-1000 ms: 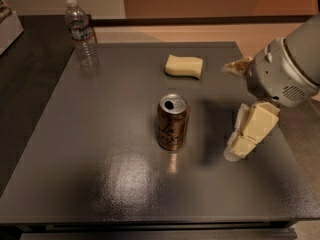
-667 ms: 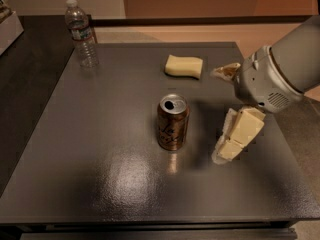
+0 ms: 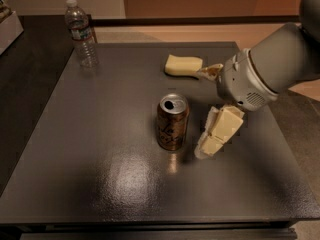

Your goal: Move orange can near sponge

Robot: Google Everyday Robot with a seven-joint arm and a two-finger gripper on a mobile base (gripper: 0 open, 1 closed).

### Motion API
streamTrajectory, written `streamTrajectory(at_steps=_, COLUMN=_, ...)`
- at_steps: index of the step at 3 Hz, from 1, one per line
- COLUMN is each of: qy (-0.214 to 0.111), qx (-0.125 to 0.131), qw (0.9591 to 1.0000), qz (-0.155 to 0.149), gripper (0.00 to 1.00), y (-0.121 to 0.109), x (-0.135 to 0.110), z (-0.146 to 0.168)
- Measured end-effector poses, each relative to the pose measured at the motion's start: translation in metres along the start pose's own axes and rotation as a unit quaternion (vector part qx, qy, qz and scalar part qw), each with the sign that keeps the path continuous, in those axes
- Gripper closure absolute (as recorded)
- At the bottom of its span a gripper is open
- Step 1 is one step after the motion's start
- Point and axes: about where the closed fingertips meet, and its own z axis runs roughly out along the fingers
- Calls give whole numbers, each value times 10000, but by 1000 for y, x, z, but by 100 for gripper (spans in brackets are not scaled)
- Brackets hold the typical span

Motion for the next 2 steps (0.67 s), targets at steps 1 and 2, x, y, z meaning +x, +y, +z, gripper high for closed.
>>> streamTrajectory(at_steps=1, qy=-86, qx=-54, qw=9999, qz=-8, gripper=0, y=-5, x=-5, z=8)
streamTrajectory(at_steps=2, qy=-169, qx=-179, qw=9997, qz=-76, gripper=0, y=-6, x=-11, z=15)
